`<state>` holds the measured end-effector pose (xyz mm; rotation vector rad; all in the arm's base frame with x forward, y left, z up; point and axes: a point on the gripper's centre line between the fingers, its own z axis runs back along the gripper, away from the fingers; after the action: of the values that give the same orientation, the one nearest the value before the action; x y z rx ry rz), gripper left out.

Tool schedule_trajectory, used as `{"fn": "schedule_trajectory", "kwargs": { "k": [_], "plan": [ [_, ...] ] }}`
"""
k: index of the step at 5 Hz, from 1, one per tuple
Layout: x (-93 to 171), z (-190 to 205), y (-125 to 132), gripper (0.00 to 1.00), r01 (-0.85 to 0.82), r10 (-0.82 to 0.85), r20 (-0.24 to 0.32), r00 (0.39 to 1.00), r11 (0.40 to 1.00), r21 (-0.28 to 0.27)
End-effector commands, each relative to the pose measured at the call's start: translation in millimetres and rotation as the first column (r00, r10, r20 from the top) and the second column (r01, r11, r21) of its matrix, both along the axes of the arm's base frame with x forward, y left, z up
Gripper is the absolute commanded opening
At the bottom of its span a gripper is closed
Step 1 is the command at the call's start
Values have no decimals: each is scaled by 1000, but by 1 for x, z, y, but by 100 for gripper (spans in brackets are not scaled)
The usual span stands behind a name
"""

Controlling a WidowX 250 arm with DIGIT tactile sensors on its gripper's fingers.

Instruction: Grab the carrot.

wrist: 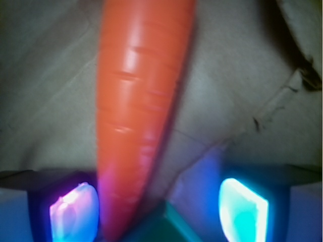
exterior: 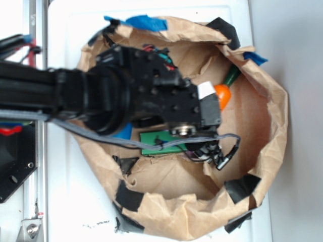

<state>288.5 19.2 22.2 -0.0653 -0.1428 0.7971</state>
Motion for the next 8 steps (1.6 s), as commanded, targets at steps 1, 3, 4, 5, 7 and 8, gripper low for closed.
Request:
{"fn": "schedule_trajectory", "kwargs": {
  "k": [1,3,4,5,7,8],
  "plan": [
    [23,13,16,100,-35,35,19,999,999,-12],
    [49,21,10,0,-48,48,23,999,999,-3],
    [62,27,12,0,-41,41,26,999,999,4],
    [67,30,13,0,-31,30,29,999,999,12],
    [75,37,16,0,-19,19,30,999,1000,14],
    [47,51,14,0,78,-77,-15,997,997,11]
  ]
}}
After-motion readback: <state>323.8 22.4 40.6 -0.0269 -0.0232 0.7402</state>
